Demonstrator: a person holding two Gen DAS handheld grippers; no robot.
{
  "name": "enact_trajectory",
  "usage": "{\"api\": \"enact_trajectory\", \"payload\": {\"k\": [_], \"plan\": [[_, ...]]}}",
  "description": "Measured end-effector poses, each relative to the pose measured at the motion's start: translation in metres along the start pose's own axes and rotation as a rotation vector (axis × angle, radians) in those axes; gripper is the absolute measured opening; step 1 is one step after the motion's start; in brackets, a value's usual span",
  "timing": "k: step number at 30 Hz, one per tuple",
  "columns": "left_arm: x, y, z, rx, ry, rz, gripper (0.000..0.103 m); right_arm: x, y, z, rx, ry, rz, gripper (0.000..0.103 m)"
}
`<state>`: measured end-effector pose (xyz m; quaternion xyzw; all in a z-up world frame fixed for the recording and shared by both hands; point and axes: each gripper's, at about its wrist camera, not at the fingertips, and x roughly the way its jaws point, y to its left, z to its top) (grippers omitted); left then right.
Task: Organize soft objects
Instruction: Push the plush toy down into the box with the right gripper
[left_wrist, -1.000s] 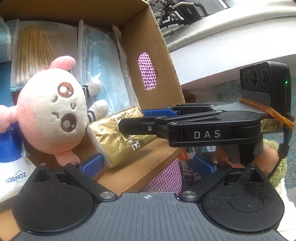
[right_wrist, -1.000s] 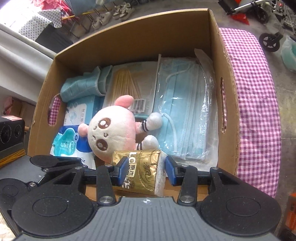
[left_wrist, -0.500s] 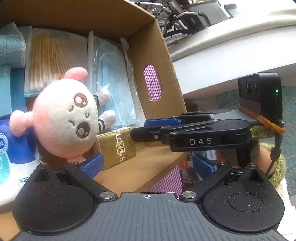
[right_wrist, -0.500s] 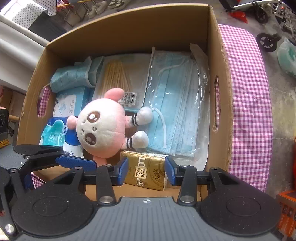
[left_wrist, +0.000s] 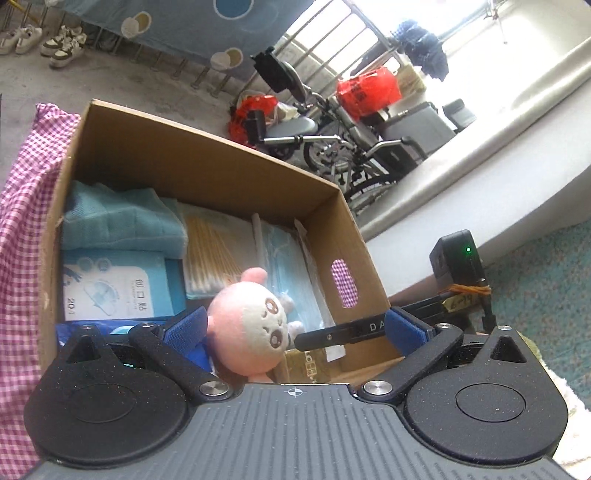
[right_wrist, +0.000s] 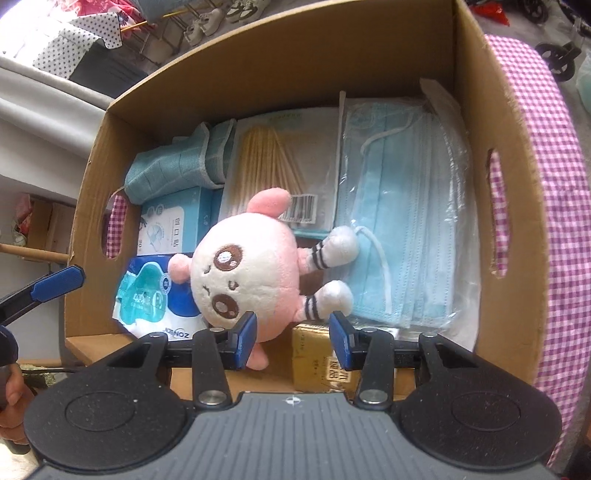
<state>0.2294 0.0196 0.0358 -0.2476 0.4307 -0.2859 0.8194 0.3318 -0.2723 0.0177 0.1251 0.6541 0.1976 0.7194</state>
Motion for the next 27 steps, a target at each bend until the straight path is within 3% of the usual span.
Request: {"api": "enact_trajectory", "payload": {"k": [6,16,27], "plan": [[-0.022,0.023,-0.005,-0.017,-0.06,0.005,0.102,0.015,0.015,-0.004,-0.001,0.088,0.123,0.049],[-0.038,0.051,-0.004,-0.073,-0.105,-0.005,0.102,0.055,0.015,-0.003,0.016,0.184,0.06,0.05],[-0.036,0.059,-0.003,-0.08,-0.094,-0.03,0.102,0.036,-0.002,-0.015,0.11,0.121,-0.09,0.05]]}}
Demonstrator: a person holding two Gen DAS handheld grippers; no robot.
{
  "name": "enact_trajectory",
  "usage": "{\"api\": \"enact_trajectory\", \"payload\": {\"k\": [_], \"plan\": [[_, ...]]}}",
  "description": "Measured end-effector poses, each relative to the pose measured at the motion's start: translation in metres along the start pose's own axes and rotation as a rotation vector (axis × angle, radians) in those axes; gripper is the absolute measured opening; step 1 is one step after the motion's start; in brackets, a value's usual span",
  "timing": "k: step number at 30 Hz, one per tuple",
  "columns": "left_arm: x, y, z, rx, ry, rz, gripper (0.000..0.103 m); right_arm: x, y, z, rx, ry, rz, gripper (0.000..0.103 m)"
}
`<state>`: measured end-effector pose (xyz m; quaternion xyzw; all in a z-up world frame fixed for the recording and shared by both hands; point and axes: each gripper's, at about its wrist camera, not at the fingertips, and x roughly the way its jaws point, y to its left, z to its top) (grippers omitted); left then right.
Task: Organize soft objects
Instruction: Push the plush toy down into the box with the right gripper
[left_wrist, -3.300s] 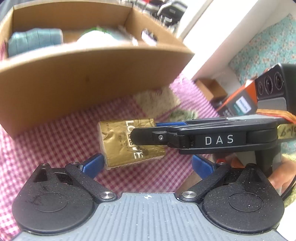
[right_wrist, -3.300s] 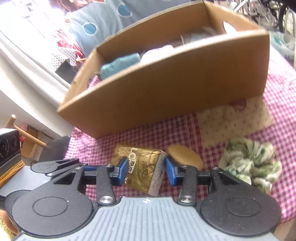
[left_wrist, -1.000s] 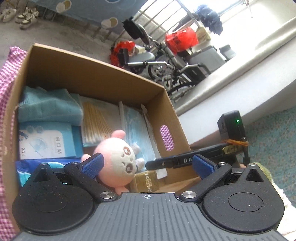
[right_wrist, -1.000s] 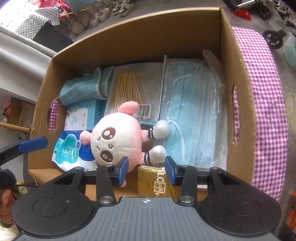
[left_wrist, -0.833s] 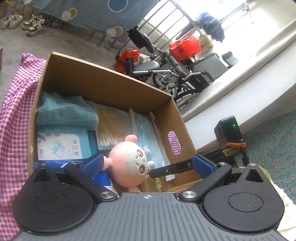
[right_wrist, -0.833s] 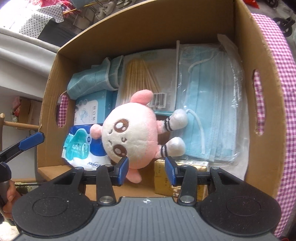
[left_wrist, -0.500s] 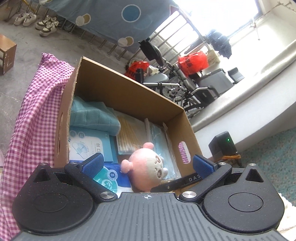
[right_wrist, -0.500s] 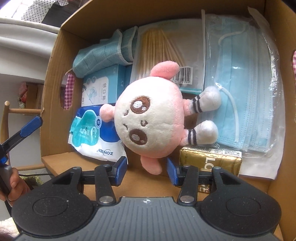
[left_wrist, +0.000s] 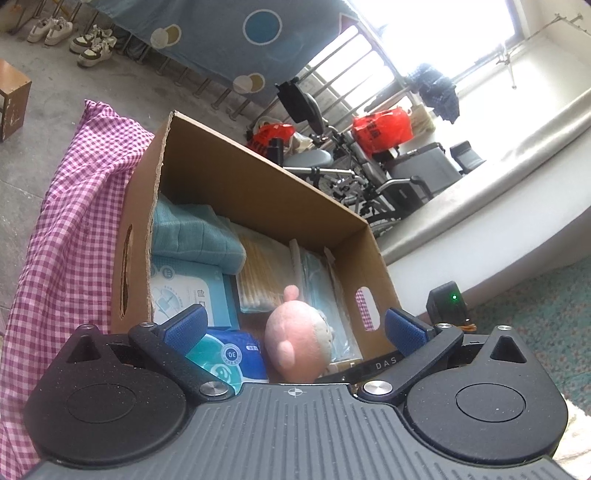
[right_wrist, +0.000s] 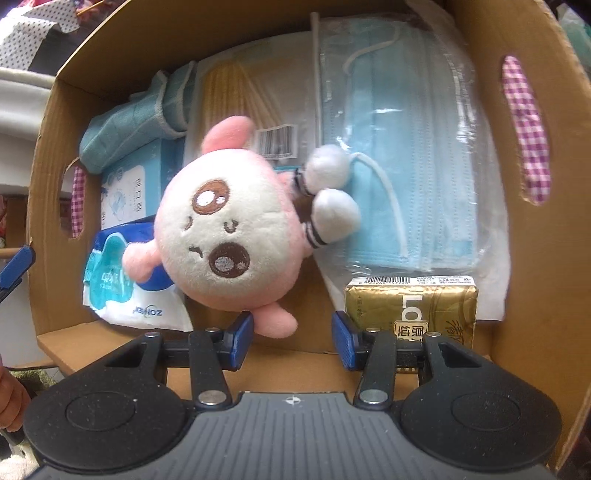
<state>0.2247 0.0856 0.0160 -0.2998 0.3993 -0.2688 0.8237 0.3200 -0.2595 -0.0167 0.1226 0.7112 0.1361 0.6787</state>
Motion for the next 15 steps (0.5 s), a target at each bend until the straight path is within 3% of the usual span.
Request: {"api": "enact_trajectory", "payload": {"k": [10,13,15], "plan": [[-0.002,0.001,0.0,-0.002,0.005,-0.004,0.102,-0.013,-0.012,-0.001,0.054,-0.048,-0.03,0.051],[-0.004,0.002,0.0,-0.007,-0.002,-0.001,0.102,-0.025,0.0,0.002,0.036,-0.087,0.055,0.055],[-0.007,0.004,0.001,-0.009,-0.008,0.0,0.102,-0.03,0.007,0.006,0.027,-0.104,0.119,0.064]]}}
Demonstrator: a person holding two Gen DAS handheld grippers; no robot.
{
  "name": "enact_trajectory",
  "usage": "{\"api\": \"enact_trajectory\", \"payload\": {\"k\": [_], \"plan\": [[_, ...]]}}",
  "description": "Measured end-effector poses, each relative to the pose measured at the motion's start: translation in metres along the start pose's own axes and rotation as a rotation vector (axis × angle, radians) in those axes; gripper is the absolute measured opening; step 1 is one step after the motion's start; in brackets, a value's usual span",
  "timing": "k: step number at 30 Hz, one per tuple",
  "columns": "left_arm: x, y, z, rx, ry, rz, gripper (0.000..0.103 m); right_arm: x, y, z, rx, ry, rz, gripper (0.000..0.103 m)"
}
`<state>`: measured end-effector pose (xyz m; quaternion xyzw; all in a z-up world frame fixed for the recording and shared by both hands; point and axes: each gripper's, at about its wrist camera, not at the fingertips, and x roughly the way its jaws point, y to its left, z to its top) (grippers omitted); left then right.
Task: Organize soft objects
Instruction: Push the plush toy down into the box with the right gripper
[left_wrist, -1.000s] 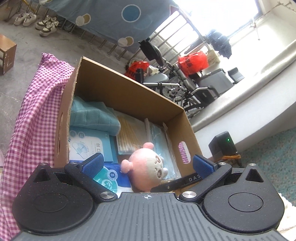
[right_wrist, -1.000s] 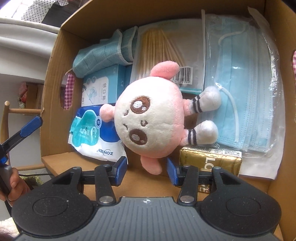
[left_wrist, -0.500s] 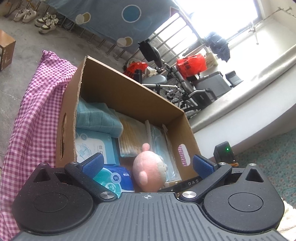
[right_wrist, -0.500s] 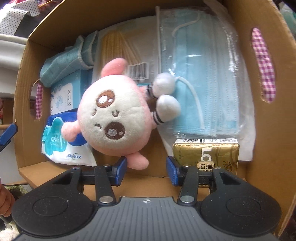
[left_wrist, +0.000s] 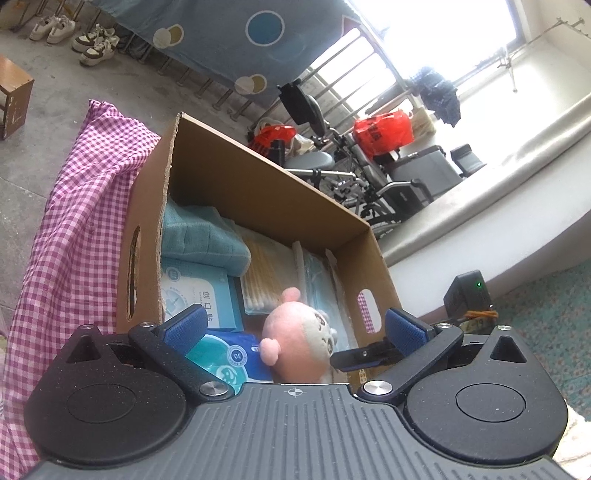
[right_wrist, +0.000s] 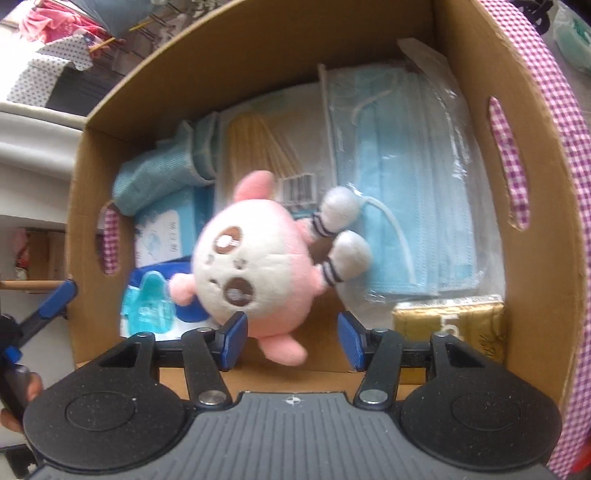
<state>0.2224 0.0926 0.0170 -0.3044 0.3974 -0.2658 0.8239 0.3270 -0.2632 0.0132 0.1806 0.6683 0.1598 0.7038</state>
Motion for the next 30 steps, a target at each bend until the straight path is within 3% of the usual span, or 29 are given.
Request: {"api": "enact_trajectory", "payload": {"k": [4,6,8,10,15,30], "plan": [[-0.004,0.0,0.0,0.005,-0.006,0.005,0.102,0.017,0.017,0.008,-0.011,0.051,0.043,0.073],[-0.005,0.0,0.0,0.007,-0.006,0.009,0.102,0.028,0.022,0.012,-0.015,0.082,0.024,0.088],[-0.006,0.001,0.0,0.006,-0.006,0.009,0.102,0.036,0.025,0.014,-0.032,0.086,0.005,0.093],[-0.005,0.002,0.001,0.003,-0.003,0.01,0.102,0.039,0.027,0.016,-0.042,0.079,-0.011,0.093],[-0.002,0.003,0.002,-0.002,0.002,0.01,0.102,0.035,0.02,0.019,0.014,0.077,0.061,0.089],[-0.006,-0.005,-0.002,0.002,-0.003,0.021,0.102,0.016,0.011,0.009,0.044,0.019,0.071,0.089]]}}
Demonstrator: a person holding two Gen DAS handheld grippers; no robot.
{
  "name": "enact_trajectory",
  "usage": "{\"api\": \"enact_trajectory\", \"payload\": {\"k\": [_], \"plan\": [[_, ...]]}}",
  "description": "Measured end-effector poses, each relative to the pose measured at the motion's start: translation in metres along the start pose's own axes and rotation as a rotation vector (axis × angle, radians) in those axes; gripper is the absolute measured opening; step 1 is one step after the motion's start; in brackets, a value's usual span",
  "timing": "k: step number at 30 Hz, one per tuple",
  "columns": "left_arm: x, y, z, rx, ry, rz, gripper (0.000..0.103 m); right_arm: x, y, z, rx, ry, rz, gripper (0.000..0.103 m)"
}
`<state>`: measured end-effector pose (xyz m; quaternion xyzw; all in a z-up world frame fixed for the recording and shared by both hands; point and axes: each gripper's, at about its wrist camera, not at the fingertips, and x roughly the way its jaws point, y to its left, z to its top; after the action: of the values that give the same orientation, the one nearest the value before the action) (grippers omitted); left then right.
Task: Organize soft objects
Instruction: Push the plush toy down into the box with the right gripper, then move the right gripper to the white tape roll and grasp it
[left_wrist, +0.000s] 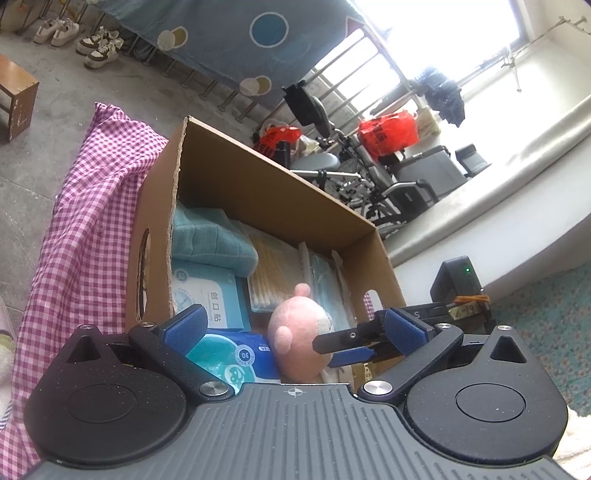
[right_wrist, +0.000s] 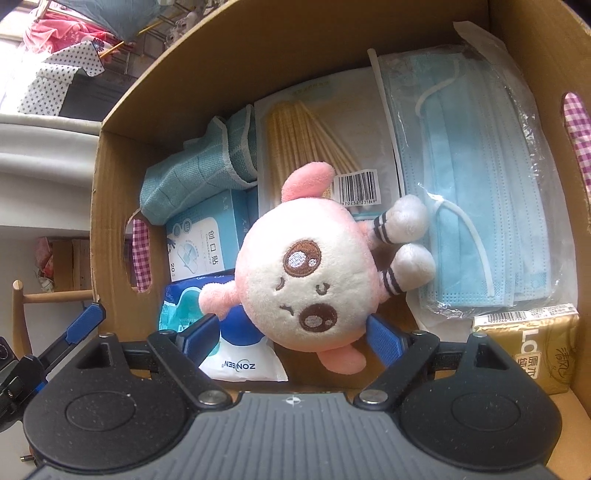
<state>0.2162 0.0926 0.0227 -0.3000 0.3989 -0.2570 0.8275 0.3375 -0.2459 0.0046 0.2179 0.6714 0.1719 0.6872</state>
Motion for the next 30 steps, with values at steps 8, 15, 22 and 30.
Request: {"api": "enact_trajectory", "payload": {"k": [8,15,22,30], "plan": [[-0.026,-0.02,-0.011,0.049,-0.032,-0.004,0.102,-0.057,0.019,-0.032,-0.086,-0.157,0.072,0.089],[-0.04,-0.048,-0.034,0.134,-0.014,-0.015,0.102,-0.113,0.029,-0.104,-0.196,-0.351,0.225,0.089],[0.008,-0.09,-0.088,0.305,0.214,-0.041,0.102,-0.141,-0.011,-0.197,-0.187,-0.564,0.3,0.09],[0.078,-0.118,-0.166,0.583,0.444,0.033,0.102,-0.101,-0.077,-0.253,-0.008,-0.597,0.189,0.081]]}}
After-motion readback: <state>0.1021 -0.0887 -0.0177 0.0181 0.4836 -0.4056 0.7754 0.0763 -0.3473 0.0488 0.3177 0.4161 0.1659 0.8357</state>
